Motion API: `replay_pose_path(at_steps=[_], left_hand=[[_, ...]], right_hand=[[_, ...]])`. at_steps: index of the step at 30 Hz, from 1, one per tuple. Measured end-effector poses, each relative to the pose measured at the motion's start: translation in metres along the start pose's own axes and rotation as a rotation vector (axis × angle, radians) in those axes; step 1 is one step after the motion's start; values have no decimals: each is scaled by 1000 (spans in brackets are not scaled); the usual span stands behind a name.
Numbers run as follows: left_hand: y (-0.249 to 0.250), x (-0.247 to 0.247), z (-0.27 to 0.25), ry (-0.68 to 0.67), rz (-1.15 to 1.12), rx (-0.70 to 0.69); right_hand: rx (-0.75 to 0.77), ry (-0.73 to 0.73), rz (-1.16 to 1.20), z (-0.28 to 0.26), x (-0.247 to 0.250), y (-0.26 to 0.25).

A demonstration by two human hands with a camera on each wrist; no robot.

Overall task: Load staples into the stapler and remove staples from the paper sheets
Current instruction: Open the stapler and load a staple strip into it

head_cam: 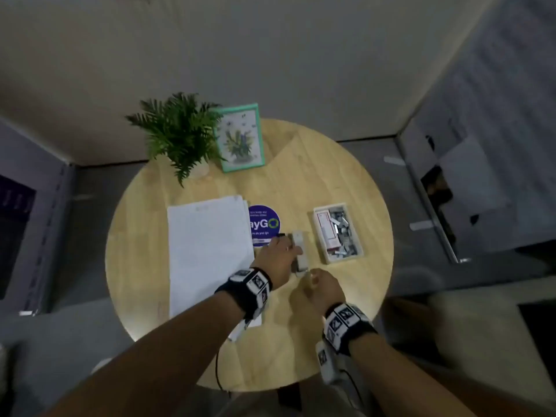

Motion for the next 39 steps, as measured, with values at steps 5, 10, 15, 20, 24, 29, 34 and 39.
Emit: replay_pose_path(at_steps=[5, 10, 15, 20, 24, 29, 34, 39], left_hand=[[15, -5, 48, -16, 304, -150], [8, -19, 75, -79, 391, -148], [-3, -8, 69, -34, 133, -152], [-19, 13, 38, 176, -494, -27], [-26, 17, 7, 398, -747, 108], [-30, 12, -16, 659, -1346, 276], [-21, -3, -23, 452, -1887, 584], [-14, -14, -12, 246, -2258, 546]], right_hand=[[-50, 71, 73, 25, -17, 7], [-24, 213, 103, 28, -25, 16], [-152, 325, 456, 23, -22, 21], [-176, 380, 935, 10, -11, 15], [-143, 304, 1160, 10, 2, 5], [-154, 267, 1182, 15, 16, 8], [-125, 230, 1047, 17, 23, 22], [76, 181, 734, 28, 55, 32]])
Point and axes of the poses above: each hand's wrist, its own z-axis towards the middle knuckle, its own x-axis out of the back of the hand, y = z × x, the point moved 3 cm from there along z, towards the middle knuckle, and after that the axes turned 3 degrees about x, right-handed, at the moved point
